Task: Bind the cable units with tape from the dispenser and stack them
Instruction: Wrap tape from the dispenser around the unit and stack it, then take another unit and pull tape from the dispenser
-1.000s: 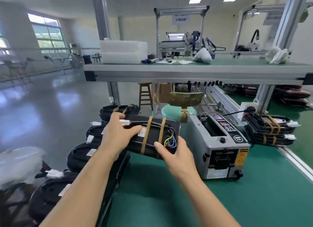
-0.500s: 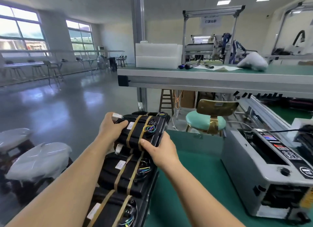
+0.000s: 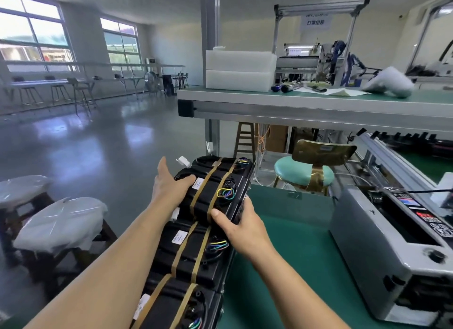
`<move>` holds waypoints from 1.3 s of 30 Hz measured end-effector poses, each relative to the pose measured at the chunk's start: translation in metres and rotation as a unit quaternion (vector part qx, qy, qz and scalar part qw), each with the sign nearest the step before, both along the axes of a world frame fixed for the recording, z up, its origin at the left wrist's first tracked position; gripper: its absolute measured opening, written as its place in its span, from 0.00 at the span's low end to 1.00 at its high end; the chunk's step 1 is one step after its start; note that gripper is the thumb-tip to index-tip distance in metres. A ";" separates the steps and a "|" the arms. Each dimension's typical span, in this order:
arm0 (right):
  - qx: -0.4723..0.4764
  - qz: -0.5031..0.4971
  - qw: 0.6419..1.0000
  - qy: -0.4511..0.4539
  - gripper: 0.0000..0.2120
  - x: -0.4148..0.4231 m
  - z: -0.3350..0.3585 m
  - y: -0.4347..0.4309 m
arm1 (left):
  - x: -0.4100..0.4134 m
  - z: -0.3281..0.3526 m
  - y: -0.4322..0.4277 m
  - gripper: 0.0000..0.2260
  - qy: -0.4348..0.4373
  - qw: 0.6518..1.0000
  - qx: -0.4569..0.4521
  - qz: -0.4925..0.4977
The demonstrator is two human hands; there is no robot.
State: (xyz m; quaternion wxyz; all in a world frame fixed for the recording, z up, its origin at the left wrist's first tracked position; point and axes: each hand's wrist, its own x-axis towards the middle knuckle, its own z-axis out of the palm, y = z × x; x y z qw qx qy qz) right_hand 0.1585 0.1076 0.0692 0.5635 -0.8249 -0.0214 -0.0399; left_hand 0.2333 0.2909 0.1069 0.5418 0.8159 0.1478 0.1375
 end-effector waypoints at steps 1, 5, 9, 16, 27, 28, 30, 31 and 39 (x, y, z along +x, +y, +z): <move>0.002 0.000 1.000 0.002 0.31 -0.001 0.000 0.000 | -0.002 0.000 0.000 0.42 0.002 1.000 0.002 0.000; -0.003 -0.004 1.000 0.002 0.43 -0.007 -0.002 0.000 | -0.010 -0.003 0.001 0.41 0.021 0.999 0.030 -0.009; 0.000 -0.013 1.000 -0.007 0.43 -0.011 -0.005 -0.003 | -0.020 -0.001 -0.002 0.40 0.008 0.997 0.073 0.003; 0.006 -0.041 0.999 -0.004 0.48 -0.020 -0.005 -0.028 | -0.047 0.035 -0.048 0.30 -0.140 0.968 0.209 0.016; -0.060 -0.117 0.991 -0.026 0.10 -0.064 -0.019 -0.111 | -0.112 0.008 -0.190 0.05 -0.103 0.861 0.399 -0.298; -0.074 -0.117 0.990 -0.027 0.10 -0.072 -0.024 -0.119 | -0.117 -0.002 -0.199 0.05 -0.073 0.847 0.422 -0.315; -0.105 -0.115 0.988 -0.015 0.12 -0.091 -0.034 -0.136 | -0.131 -0.021 -0.216 0.04 -0.039 0.830 0.438 -0.343; -0.120 -0.114 0.986 -0.013 0.13 -0.101 -0.040 -0.146 | -0.139 -0.030 -0.225 0.05 -0.031 0.829 0.431 -0.354; -0.154 -0.158 0.975 -0.002 0.08 -0.175 -0.077 -0.242 | -0.206 -0.088 -0.313 0.06 -0.045 0.825 0.329 -0.458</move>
